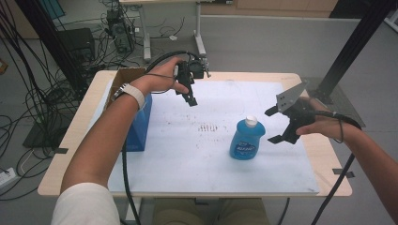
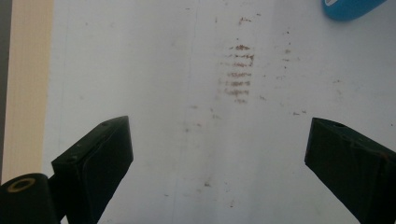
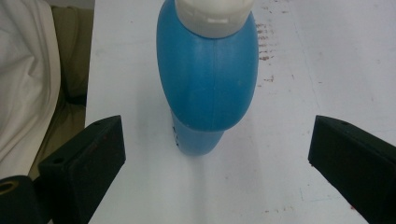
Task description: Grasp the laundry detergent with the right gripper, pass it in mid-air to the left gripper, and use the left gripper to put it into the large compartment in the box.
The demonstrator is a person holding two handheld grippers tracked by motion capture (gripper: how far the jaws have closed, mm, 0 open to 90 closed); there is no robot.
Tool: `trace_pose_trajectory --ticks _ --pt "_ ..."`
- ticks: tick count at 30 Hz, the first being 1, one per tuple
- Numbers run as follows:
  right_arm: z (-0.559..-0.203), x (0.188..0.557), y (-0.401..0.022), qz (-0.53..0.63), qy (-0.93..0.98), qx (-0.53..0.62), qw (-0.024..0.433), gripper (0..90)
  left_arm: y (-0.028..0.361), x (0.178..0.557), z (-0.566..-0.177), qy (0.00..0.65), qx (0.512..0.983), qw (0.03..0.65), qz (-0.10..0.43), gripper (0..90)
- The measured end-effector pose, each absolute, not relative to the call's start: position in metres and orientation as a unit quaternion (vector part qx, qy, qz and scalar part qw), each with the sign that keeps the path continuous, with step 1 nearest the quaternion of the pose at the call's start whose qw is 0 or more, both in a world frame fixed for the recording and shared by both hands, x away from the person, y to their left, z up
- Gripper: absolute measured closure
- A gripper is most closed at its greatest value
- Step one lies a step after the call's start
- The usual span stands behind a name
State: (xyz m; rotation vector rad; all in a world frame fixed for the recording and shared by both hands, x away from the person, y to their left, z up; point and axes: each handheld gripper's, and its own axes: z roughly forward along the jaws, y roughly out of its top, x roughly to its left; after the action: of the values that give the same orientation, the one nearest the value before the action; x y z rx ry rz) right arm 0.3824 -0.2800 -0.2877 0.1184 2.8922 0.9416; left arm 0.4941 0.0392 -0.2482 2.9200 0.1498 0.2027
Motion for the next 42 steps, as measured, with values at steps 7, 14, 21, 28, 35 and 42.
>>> trace_pose_trajectory --ticks 7,14,21,28,35,42 --pt "-0.293 0.382 -0.281 0.314 0.948 0.038 0.049 3.7 0.039 0.494 -0.248 0.052 0.991 0.104 0.068 8.2" --pt "-0.298 0.384 -0.282 0.319 0.946 0.038 0.046 3.6 0.038 0.494 -0.249 0.052 0.991 0.104 0.068 8.2" --pt "-0.303 0.384 -0.283 0.326 0.943 0.040 0.045 3.7 0.038 0.494 -0.249 0.052 0.991 0.102 0.069 8.2" --pt "-0.308 0.384 -0.284 0.336 0.940 0.043 0.042 3.7 0.039 0.494 -0.249 0.052 0.991 0.101 0.069 8.2" --pt "-0.315 0.386 -0.286 0.345 0.937 0.047 0.039 3.7 0.039 0.494 -0.249 0.053 0.991 0.101 0.069 8.3" --pt "-0.320 0.386 -0.287 0.354 0.933 0.050 0.037 3.6 0.039 0.494 -0.250 0.054 0.991 0.102 0.068 8.2"
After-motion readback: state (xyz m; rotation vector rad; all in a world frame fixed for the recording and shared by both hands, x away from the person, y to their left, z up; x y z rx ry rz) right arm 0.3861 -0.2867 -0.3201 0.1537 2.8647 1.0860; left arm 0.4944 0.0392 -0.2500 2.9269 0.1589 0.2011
